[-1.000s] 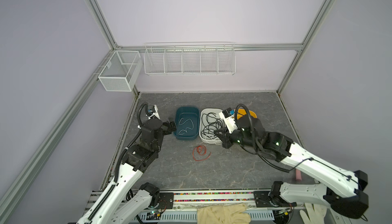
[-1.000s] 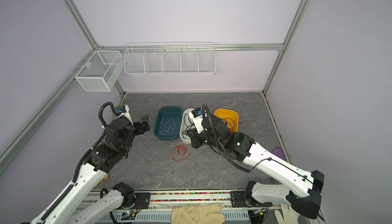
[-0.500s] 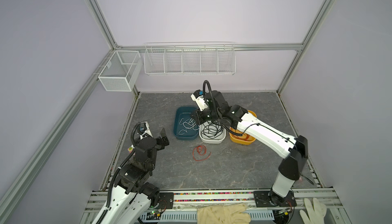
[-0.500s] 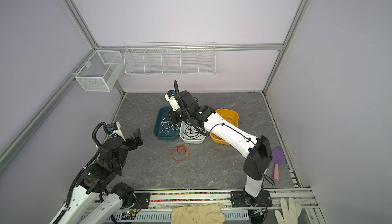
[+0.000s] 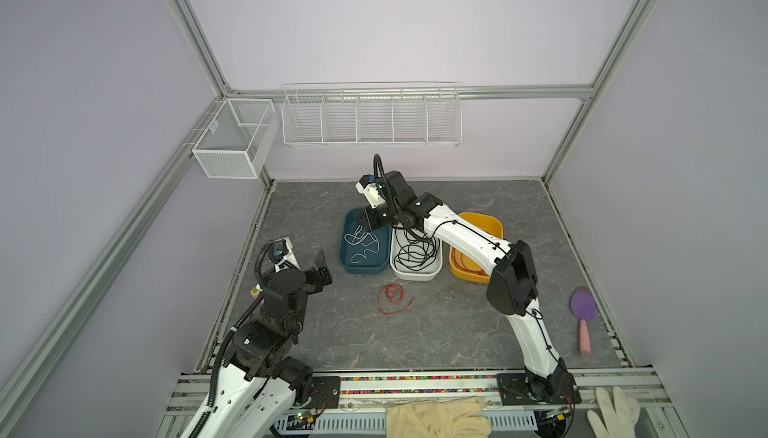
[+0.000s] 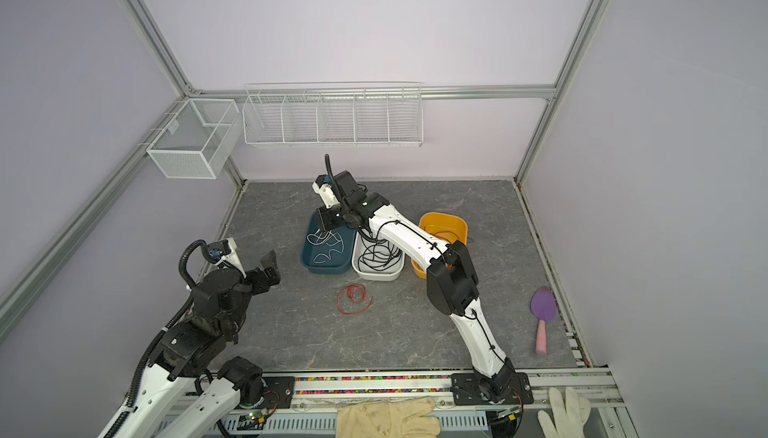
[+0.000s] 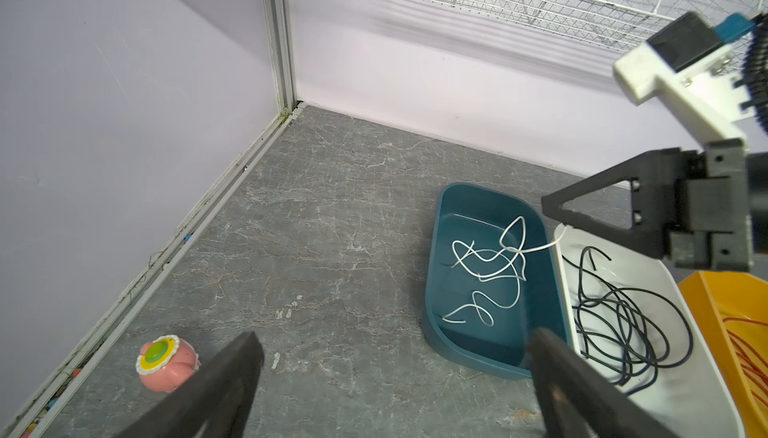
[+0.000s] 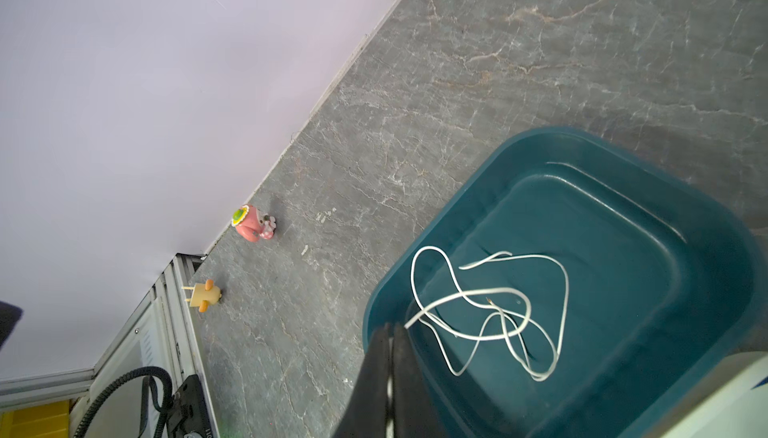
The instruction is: Untangle the cables
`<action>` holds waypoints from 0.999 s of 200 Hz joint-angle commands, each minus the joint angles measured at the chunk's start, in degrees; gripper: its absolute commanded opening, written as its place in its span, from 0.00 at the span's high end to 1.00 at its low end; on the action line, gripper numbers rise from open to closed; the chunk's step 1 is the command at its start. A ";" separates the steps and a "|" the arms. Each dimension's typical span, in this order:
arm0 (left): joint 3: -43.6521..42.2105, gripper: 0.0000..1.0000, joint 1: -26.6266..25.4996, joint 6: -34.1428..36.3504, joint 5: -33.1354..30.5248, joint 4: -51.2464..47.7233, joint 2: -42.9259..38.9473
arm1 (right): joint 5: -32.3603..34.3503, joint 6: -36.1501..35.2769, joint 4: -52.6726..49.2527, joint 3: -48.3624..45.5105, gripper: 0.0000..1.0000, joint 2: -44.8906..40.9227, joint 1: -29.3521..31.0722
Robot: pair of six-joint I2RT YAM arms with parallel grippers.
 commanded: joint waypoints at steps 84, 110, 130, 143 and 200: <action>-1.28 0.01 0.39 0.74 1.71 0.92 -1.17 | -1.31 0.83 -0.51 -2.51 0.72 0.75 -0.86; -1.36 0.01 0.38 0.92 1.86 1.01 -1.17 | 0.20 0.21 -1.06 -4.24 0.70 -1.48 -0.84; -1.36 0.01 0.39 0.96 1.86 0.99 -1.17 | 2.66 -0.57 -1.91 -7.20 0.64 -4.73 -0.69; -1.36 0.01 0.39 0.96 2.01 1.01 -1.25 | 3.61 -1.18 -1.63 -10.91 0.57 -8.00 -0.67; -1.45 0.01 0.39 1.22 3.07 1.01 -1.16 | 6.71 0.65 3.16 -35.14 0.36 -25.31 0.87</action>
